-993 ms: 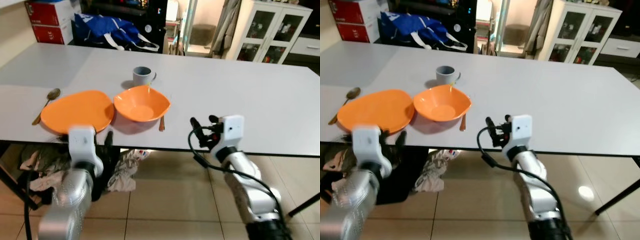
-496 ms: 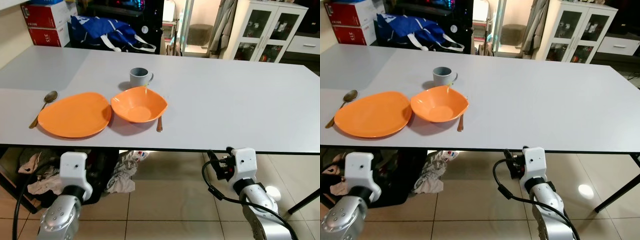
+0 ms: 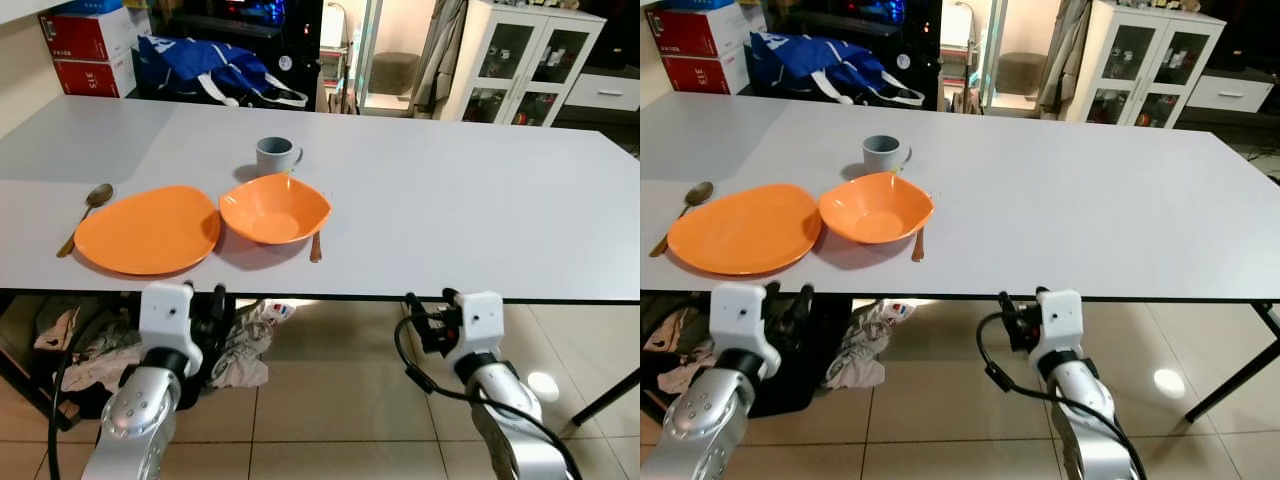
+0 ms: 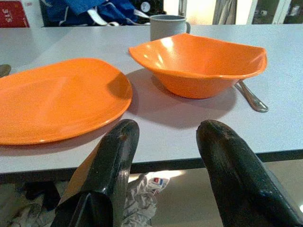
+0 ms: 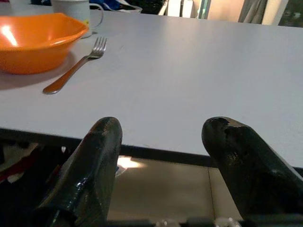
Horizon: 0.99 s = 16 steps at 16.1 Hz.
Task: Setting the table
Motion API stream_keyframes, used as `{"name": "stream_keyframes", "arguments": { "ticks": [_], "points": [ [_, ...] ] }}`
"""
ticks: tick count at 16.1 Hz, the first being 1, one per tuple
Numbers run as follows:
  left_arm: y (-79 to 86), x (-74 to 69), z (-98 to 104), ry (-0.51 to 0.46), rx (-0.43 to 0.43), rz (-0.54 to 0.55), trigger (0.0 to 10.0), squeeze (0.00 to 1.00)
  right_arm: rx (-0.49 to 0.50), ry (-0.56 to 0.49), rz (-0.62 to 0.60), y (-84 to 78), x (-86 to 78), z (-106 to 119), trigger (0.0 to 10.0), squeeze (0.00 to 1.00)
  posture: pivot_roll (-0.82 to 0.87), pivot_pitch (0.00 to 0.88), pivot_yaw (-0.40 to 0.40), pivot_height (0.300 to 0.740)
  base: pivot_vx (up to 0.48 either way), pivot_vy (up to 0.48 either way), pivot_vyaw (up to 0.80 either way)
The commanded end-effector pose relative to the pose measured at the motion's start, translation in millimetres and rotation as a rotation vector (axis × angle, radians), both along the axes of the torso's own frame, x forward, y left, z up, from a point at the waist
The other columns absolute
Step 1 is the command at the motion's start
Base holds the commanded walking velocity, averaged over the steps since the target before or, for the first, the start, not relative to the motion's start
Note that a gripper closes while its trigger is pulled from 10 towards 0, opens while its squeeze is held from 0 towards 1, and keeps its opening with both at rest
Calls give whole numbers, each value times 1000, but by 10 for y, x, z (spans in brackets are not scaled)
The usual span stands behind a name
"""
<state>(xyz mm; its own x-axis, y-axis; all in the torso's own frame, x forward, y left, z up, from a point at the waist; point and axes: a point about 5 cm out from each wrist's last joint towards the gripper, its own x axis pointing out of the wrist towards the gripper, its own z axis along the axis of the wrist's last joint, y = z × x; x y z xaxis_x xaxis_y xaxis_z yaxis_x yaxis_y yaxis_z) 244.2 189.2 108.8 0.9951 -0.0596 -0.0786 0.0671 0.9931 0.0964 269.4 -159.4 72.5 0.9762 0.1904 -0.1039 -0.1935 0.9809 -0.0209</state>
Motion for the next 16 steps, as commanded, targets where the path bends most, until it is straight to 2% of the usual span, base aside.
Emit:
{"name": "stream_keyframes", "arguments": {
  "ticks": [1, 8, 13, 16],
  "points": [
    [-28, 8, -15, 10, 11, -5, 10000, 0, 9, -7, -13, -54, 33, -8, 10000, 0, 13, 0, -42, 740, 0, 465, 0],
    [47, 29, 1, 6, 17, 43, 10000, 0, 8, -9, 35, -22, 109, -70, 10000, 0, 17, 0, -56, 740, 0, 475, 0],
    [63, 75, 33, 22, 11, 10, 10000, 0, 15, -52, 64, 77, 92, 31, 10000, 0, 12, 0, -49, 740, 0, 480, 0],
    [65, 105, 31, 20, 48, 11, 10000, 0, 13, -63, 75, 123, 70, 72, 10000, 0, 11, 0, -50, 740, 0, 480, 0]
  ]
}}
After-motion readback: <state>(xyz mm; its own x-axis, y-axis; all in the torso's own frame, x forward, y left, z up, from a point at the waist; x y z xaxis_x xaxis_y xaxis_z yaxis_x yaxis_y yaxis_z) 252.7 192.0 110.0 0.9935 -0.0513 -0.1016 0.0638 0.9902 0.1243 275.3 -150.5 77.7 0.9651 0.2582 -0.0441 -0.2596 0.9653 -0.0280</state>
